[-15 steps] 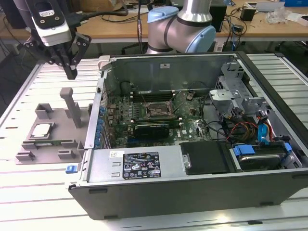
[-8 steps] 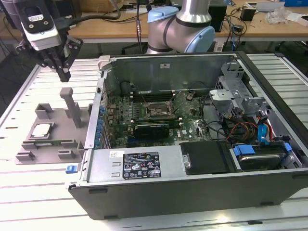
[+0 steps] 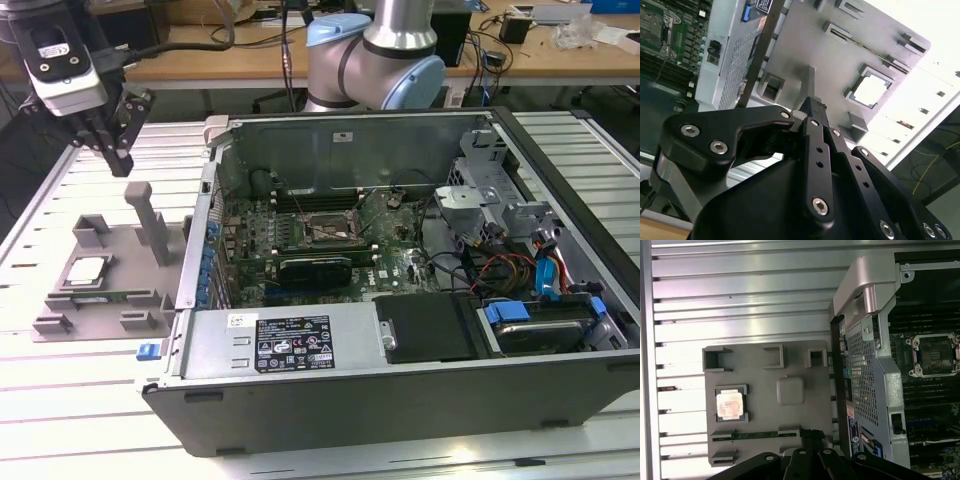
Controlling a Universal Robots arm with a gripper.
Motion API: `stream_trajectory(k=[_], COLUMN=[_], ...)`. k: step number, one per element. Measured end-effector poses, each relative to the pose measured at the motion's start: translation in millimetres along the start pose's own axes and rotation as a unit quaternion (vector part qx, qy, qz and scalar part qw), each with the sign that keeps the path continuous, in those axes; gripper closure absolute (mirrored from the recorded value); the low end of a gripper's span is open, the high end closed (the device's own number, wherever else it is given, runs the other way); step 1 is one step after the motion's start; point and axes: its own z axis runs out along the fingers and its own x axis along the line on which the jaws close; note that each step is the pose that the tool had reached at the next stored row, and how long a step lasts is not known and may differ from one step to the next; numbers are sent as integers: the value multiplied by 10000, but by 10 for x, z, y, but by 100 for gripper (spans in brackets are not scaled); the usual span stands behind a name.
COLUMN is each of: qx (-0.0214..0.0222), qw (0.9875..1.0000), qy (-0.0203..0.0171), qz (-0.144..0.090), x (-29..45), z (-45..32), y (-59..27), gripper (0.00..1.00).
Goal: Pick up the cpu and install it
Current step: 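Reach for the cpu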
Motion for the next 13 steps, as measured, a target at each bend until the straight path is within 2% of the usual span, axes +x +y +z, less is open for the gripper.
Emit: stream_trajectory(k=[5,9,13], qx=[0,0,0], qw=[10000,10000,10000], qy=[1,0,0], qz=[-1,0,0], x=[95,248,310], z=[45,127,174], y=[31,44,50], gripper=[89,89,89])
